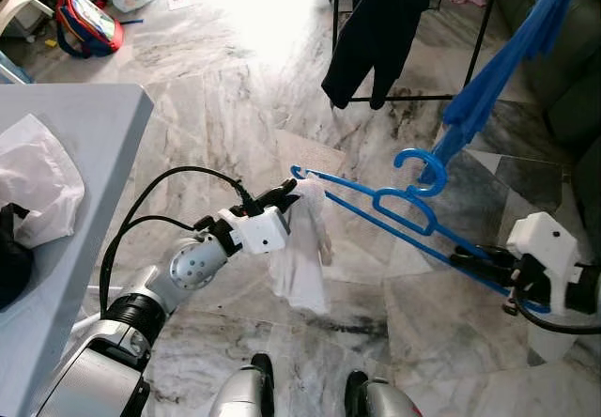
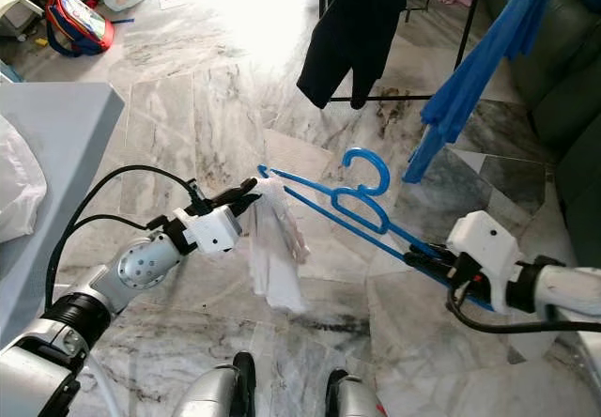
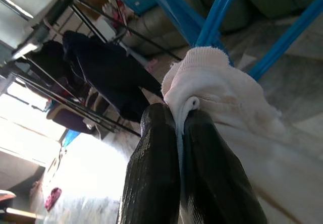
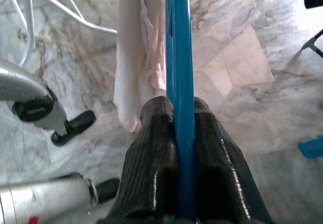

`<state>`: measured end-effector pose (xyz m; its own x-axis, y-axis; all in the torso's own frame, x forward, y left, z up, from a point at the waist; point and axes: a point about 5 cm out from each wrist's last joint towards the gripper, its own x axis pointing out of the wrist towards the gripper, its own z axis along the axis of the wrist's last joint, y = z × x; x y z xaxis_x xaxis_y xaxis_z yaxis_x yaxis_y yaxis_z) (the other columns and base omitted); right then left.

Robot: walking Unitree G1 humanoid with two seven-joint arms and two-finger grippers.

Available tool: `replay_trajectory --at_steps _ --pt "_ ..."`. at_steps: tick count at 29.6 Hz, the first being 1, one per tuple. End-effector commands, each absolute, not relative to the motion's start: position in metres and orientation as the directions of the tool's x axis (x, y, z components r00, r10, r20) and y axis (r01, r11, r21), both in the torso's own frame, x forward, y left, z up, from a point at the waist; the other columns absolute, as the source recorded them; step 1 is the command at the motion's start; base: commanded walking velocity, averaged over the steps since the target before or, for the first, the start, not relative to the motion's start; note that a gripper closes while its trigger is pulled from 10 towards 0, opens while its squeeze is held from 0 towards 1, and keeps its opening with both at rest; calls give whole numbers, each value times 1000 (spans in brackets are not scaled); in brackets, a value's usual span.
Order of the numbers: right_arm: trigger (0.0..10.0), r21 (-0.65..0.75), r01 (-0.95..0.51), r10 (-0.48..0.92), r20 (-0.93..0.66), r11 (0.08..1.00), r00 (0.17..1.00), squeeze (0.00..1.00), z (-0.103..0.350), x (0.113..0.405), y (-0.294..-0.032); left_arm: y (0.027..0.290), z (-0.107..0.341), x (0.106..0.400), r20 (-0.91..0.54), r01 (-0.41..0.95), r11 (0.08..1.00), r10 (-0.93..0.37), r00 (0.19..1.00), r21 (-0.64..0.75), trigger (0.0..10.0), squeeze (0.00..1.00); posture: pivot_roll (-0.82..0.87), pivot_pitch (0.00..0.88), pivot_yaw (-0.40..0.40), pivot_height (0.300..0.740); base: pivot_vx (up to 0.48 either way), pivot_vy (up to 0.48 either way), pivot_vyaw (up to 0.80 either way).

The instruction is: Hang hanger

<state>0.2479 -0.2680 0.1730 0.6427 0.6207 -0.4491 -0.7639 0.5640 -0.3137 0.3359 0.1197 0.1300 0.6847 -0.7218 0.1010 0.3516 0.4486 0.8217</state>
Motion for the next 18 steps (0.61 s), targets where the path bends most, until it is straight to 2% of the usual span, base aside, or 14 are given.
replay_trajectory --at_steps 1,7,18 --pt "10000 -319 -780 614 -485 539 623 0 175 243 -273 131 132 339 94 331 445 -701 707 832 10000 0 19 285 81 740 0 0 0" --pt "10000 -314 -796 591 -541 518 598 0 179 236 -284 141 136 342 79 330 443 -687 723 834 10000 0 18 285 84 740 0 0 0" --pt "10000 -294 -815 601 -560 499 570 0 182 231 -285 144 133 341 56 342 420 -696 716 841 10000 0 12 287 92 740 0 0 0"
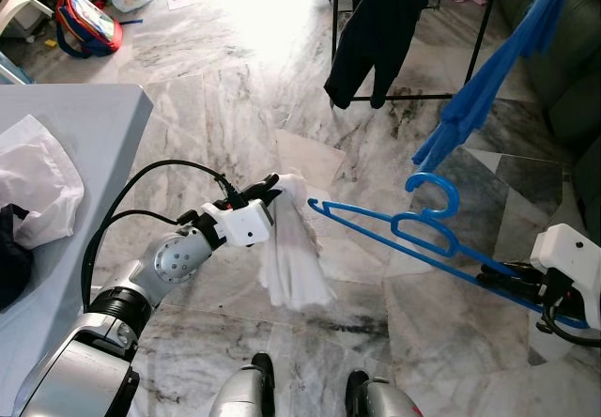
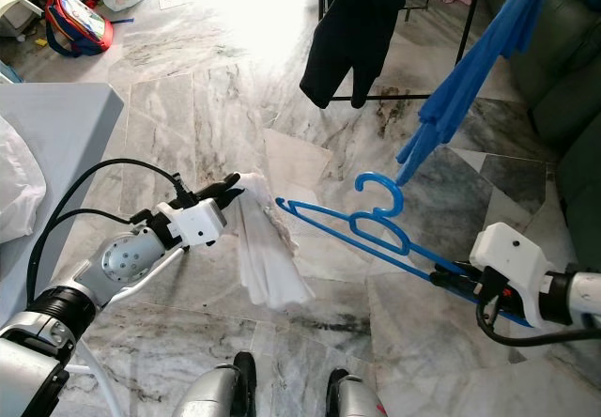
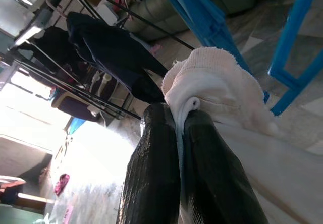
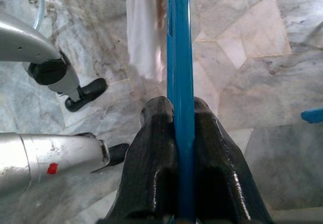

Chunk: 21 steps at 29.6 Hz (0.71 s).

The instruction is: Hang hanger

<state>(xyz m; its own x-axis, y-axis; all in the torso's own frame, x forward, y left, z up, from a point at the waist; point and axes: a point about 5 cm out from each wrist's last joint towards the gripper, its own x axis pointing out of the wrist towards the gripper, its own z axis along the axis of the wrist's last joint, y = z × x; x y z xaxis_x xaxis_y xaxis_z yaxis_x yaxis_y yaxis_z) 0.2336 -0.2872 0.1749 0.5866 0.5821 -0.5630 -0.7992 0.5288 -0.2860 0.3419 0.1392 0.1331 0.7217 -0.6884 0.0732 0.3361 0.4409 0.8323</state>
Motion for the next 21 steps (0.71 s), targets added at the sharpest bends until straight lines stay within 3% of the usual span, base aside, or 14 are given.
replay_trajectory --at_steps 1,21 --pt "10000 -294 -815 601 -560 499 570 0 182 231 -285 144 133 341 56 342 420 -696 716 841 10000 0 12 287 92 740 0 0 0" --pt "10000 -251 -843 676 -508 476 533 0 176 243 -267 118 138 333 77 405 380 -801 594 831 10000 0 6 285 101 740 0 0 0"
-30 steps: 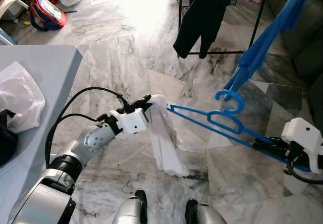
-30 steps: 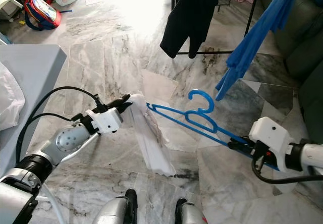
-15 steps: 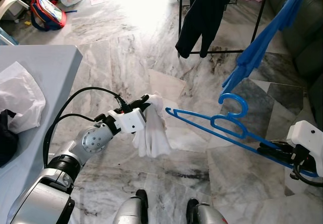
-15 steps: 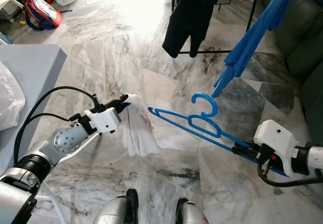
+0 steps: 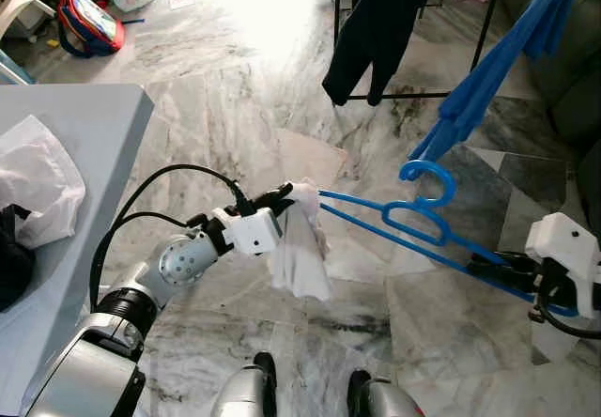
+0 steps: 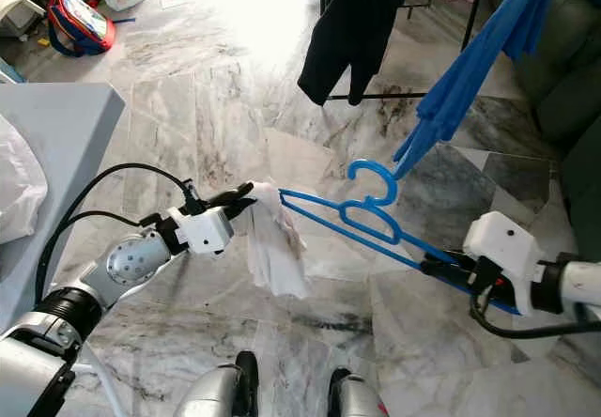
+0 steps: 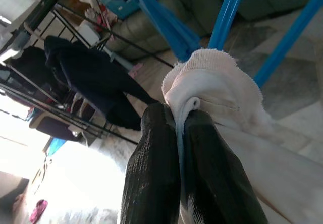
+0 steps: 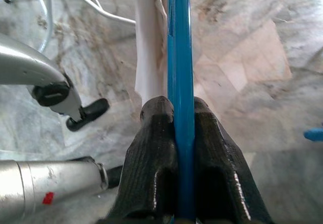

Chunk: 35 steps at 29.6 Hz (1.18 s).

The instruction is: Hang hanger

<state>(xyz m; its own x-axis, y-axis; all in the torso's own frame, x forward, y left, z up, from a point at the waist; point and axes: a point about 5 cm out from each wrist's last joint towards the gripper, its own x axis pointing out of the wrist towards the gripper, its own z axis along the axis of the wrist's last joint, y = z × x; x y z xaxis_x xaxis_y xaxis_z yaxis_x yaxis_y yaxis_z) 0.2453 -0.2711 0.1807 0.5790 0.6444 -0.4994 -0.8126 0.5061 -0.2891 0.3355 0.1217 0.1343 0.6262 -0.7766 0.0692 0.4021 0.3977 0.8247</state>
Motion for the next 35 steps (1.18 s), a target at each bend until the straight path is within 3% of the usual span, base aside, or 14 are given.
replay_trajectory --at_steps 1,7,13,17,25,35 --pt "10000 -240 -850 689 -503 468 522 0 175 245 -264 117 138 333 81 405 377 -807 585 833 10000 0 7 283 100 740 0 0 0" --pt "10000 -241 -862 687 -525 447 503 0 174 247 -265 124 135 335 56 401 371 -789 612 838 10000 0 10 277 95 740 0 0 0" --pt "10000 -318 -811 603 -547 491 580 0 174 248 -280 144 137 341 39 370 389 -732 680 844 10000 0 11 276 85 740 0 0 0" --pt "10000 -321 -778 629 -460 541 627 0 167 244 -270 154 136 341 25 367 391 -712 702 844 10000 0 10 280 88 740 0 0 0" --pt "10000 -281 -823 695 -443 493 567 0 149 234 -253 154 136 340 -28 402 325 -747 664 856 10000 0 -4 310 100 740 0 0 0" --pt "10000 -289 -838 662 -517 462 543 0 138 232 -264 161 138 344 -47 398 326 -720 692 857 10000 0 -6 331 106 740 0 0 0"
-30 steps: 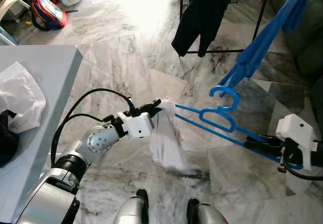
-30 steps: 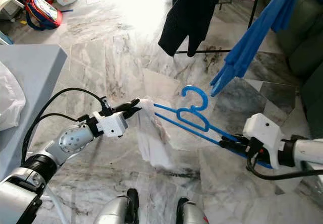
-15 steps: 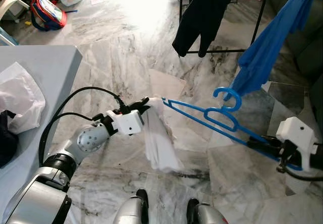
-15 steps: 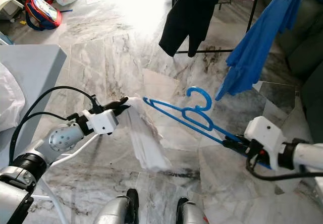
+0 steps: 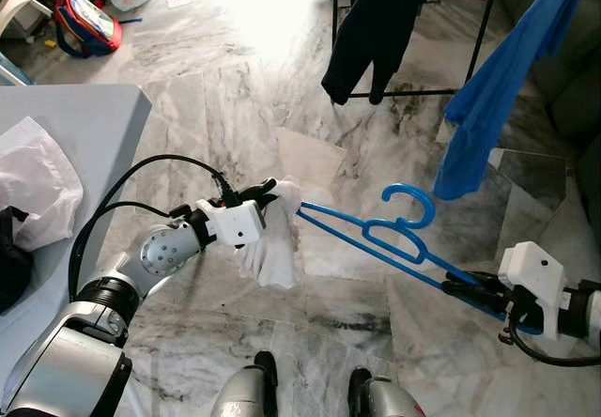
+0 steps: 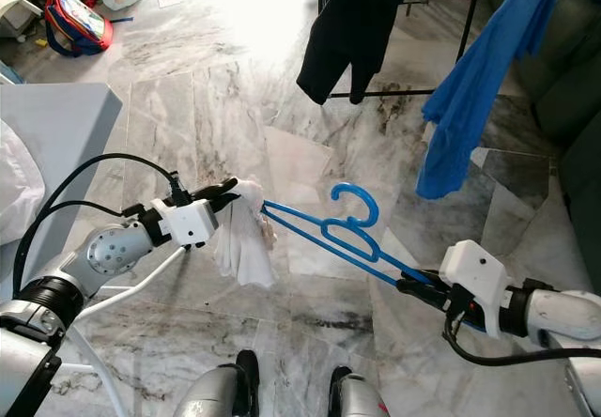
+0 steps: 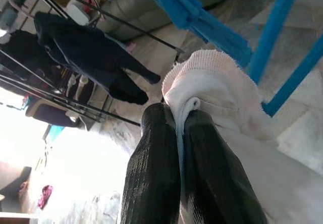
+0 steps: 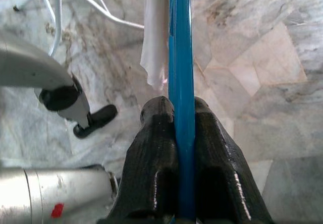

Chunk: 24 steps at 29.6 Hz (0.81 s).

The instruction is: Hang hanger

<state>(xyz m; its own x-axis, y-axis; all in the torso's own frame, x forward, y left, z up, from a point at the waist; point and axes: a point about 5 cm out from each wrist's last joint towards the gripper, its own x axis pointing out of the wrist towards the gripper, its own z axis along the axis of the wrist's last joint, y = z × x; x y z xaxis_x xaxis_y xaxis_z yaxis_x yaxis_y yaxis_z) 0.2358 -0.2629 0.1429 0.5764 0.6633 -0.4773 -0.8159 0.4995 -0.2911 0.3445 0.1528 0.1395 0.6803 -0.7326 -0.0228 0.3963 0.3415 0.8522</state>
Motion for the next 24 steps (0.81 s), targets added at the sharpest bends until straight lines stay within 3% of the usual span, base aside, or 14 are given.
replay_trajectory --at_steps 1,6,12,24 --pt "10000 -304 -838 648 -533 453 544 0 137 232 -267 163 138 344 -54 397 323 -714 698 859 10000 0 -6 331 106 740 0 0 0" --pt "10000 -357 -805 589 -551 474 591 0 141 233 -280 176 139 346 -59 377 336 -674 736 863 10000 0 -2 329 95 740 0 0 0" --pt "10000 -369 -764 589 -488 529 644 0 147 234 -279 173 141 345 -46 381 336 -695 717 861 10000 0 -4 326 91 740 0 0 0" --pt "10000 -303 -792 642 -466 530 609 0 151 222 -270 131 140 330 -6 495 295 -854 520 817 10000 0 -10 314 85 740 0 0 0"
